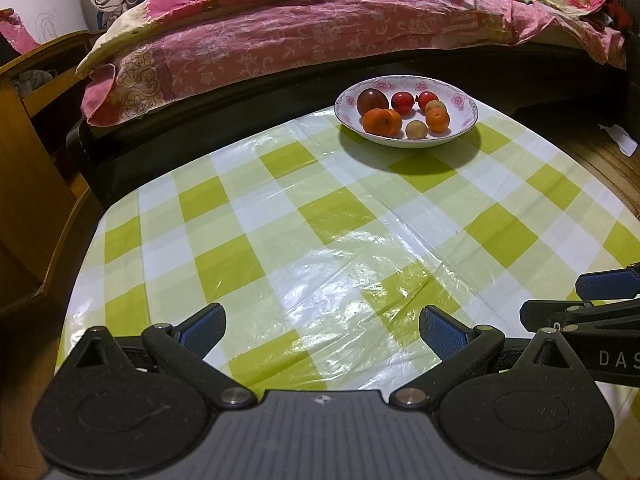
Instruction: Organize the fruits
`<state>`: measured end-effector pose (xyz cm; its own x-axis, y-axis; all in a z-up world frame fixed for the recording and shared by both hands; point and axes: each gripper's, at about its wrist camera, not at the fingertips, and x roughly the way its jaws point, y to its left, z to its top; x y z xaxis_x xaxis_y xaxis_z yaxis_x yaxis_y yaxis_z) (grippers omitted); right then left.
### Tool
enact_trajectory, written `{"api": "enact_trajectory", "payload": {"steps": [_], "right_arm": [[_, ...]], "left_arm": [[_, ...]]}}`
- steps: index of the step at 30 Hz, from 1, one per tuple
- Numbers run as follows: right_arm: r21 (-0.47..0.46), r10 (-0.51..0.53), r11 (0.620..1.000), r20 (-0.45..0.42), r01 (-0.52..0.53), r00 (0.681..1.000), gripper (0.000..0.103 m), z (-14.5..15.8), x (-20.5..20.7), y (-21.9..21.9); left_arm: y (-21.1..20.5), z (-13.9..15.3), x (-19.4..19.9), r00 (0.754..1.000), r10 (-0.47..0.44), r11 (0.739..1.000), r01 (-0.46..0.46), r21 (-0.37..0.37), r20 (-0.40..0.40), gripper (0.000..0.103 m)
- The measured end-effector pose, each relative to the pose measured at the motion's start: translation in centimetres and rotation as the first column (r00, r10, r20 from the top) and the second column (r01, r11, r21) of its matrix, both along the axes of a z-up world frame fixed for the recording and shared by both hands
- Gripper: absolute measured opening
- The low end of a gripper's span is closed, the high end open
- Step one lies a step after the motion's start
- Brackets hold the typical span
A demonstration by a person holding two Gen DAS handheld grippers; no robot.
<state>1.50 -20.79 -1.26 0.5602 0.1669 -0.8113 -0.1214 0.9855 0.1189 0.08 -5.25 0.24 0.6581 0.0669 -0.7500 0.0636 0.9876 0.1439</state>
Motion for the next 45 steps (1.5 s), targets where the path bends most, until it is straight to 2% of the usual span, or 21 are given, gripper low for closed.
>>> {"api": "enact_trajectory", "payload": {"steps": [21, 45], "right_arm": [[-0.008, 0.016, 1.000, -0.014, -0.016, 1.000, 0.053, 0.0, -0.3, 0.1], [-0.003, 0.037, 0.999, -0.008, -0.037, 0.999, 0.054, 0.5, -1.1, 0.4]], "left_arm": [[0.1, -0.1, -0.6, 1.000, -0.003, 1.000, 0.003, 0.014, -0.003, 0.103], [0.1, 0.5, -1.6, 0.999, -0.009, 0.999, 0.008, 0.032, 0.031, 0.103]]}}
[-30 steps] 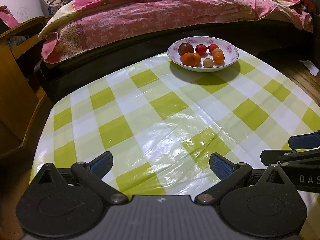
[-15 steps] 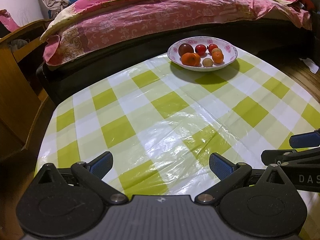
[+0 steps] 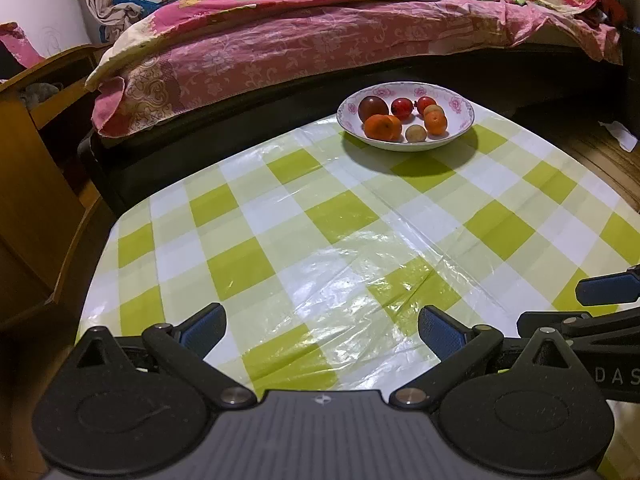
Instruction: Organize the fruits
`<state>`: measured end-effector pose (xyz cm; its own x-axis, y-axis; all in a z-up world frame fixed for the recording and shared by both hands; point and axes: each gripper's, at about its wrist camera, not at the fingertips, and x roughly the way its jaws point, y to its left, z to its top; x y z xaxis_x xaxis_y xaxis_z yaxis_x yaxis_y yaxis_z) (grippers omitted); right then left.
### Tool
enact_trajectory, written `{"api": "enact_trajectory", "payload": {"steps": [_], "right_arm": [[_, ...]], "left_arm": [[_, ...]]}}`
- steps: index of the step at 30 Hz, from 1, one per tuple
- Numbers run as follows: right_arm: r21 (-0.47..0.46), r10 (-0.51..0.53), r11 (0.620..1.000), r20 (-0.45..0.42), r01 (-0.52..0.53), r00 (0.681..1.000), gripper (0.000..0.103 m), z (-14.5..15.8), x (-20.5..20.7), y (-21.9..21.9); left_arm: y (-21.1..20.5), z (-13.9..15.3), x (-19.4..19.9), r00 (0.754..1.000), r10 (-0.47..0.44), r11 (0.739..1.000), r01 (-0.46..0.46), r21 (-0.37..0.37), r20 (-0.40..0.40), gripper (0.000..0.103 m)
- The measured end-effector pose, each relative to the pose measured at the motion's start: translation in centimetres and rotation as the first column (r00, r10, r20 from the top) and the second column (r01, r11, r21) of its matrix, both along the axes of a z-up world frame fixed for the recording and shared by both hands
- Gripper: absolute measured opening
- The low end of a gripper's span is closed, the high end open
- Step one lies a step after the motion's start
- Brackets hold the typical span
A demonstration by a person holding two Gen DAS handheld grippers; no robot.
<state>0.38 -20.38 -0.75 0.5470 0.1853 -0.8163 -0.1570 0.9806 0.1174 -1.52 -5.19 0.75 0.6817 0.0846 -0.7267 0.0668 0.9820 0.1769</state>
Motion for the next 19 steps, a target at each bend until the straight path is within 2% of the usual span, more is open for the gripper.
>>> {"api": "enact_trajectory", "payload": {"steps": [19], "right_arm": [[-0.001, -0.002, 1.000, 0.006, 0.002, 1.000, 0.058, -0.02, 0.00, -0.09]], "left_arm": [[0.01, 0.25, -0.07, 1.000, 0.007, 1.000, -0.007, 0.013, 0.011, 0.103]]}}
